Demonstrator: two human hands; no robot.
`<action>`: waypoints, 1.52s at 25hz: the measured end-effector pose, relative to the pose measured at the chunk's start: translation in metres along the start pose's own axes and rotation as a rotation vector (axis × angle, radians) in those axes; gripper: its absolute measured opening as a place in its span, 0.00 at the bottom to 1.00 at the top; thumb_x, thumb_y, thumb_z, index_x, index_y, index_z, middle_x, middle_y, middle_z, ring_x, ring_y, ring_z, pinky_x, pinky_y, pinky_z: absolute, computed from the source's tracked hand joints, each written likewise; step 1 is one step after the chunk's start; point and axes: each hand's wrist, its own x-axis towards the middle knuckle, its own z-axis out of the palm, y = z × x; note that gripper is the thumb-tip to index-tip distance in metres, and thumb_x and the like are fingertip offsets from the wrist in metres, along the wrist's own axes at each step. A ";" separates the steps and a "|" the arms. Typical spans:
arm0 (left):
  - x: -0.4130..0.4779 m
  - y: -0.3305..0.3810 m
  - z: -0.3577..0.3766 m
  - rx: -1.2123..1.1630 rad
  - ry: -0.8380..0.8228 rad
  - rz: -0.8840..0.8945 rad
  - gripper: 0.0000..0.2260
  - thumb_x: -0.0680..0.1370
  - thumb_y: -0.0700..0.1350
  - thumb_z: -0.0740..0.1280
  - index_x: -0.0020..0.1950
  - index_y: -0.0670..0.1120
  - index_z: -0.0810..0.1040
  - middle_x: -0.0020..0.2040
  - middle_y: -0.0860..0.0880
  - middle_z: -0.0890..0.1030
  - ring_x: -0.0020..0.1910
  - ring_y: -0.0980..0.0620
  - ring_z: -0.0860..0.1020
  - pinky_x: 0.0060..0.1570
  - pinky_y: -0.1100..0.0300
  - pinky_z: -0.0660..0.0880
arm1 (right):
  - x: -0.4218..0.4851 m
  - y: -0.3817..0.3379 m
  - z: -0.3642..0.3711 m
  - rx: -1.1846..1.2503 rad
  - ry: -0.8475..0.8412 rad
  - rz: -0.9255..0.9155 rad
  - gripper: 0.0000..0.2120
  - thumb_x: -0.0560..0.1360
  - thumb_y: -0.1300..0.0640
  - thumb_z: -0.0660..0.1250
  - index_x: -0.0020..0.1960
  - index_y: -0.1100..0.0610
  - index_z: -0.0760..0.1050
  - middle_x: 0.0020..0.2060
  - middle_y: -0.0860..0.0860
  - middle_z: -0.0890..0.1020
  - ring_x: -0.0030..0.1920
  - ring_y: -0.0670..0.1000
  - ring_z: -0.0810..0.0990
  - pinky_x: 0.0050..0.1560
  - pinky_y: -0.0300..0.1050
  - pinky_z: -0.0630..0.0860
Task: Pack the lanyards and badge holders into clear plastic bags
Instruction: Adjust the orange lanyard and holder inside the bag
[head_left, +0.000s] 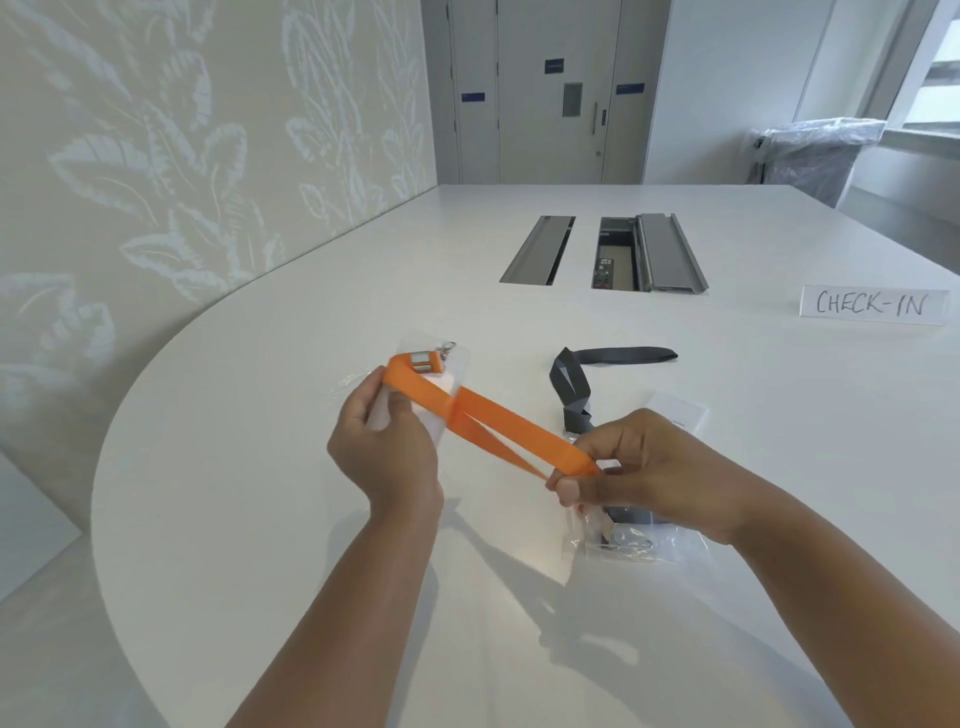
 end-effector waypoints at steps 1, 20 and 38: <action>0.002 0.001 -0.001 0.002 0.040 0.025 0.08 0.74 0.40 0.70 0.51 0.48 0.85 0.50 0.55 0.85 0.53 0.55 0.82 0.59 0.52 0.78 | 0.000 0.000 -0.001 0.055 0.019 -0.035 0.05 0.69 0.53 0.78 0.43 0.54 0.86 0.41 0.58 0.83 0.41 0.50 0.80 0.47 0.48 0.75; -0.054 0.008 -0.002 0.220 -0.965 0.423 0.23 0.74 0.30 0.66 0.63 0.52 0.77 0.43 0.64 0.81 0.48 0.61 0.80 0.49 0.70 0.76 | 0.010 0.013 -0.008 0.016 0.384 0.009 0.23 0.64 0.39 0.77 0.55 0.46 0.83 0.61 0.39 0.78 0.62 0.40 0.77 0.61 0.44 0.74; -0.016 -0.003 0.002 0.543 -0.871 0.068 0.09 0.77 0.41 0.67 0.55 0.48 0.81 0.48 0.52 0.81 0.50 0.53 0.80 0.48 0.59 0.74 | 0.017 0.017 0.005 0.117 0.636 0.061 0.37 0.65 0.64 0.80 0.70 0.47 0.71 0.36 0.56 0.87 0.39 0.54 0.86 0.47 0.46 0.82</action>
